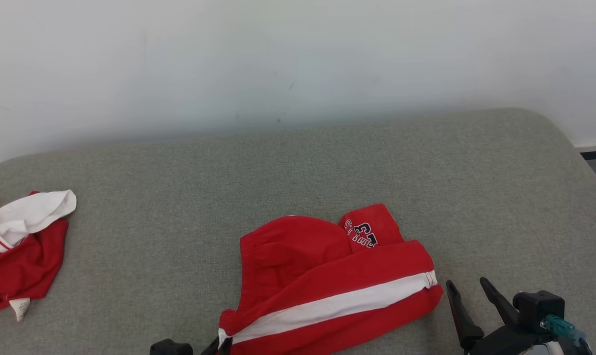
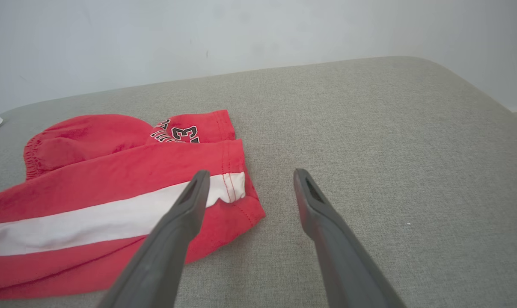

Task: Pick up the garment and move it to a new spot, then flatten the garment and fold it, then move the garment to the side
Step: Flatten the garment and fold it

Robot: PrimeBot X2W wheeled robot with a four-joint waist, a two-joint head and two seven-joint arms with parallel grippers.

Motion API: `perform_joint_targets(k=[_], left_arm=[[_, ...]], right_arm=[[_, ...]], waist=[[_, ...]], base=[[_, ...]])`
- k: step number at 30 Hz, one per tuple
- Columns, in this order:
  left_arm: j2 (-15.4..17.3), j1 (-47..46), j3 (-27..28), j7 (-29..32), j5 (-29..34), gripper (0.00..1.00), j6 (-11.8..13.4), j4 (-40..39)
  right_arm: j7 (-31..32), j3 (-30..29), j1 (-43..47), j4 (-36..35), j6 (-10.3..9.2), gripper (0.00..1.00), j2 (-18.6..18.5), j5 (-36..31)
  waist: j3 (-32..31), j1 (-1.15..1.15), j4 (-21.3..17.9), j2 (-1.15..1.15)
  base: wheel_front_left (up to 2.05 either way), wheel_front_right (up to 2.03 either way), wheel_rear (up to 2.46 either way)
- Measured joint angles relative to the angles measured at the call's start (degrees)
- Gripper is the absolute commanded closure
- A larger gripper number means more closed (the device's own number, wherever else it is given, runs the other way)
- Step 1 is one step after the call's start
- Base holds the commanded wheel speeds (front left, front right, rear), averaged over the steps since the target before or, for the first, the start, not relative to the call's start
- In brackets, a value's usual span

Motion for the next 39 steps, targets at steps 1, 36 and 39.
perform_joint_targets(k=[1,36,39], left_arm=[[-0.02,-0.08,-0.02,-0.02,-0.07,1.0,-0.02,0.03],[-0.07,-1.86,0.74,-1.97,-2.01,1.0,0.98,0.55],[-0.03,-1.92,0.6,-1.97,-2.04,1.0,0.98,0.6]], right_arm=[[0.0,0.02,0.0,-0.02,0.0,0.0,0.0,0.0],[8.92,11.4,-10.17,11.09,-0.01,0.0,-2.42,4.08],[8.86,13.17,-10.65,11.87,0.0,0.05,-2.65,4.67]], waist=[[0.01,0.0,0.03,0.0],[3.05,0.0,1.8,0.0],[3.13,0.0,1.87,0.0]], base=[[0.0,0.0,0.0],[0.0,0.0,0.0],[0.0,0.0,0.0]])
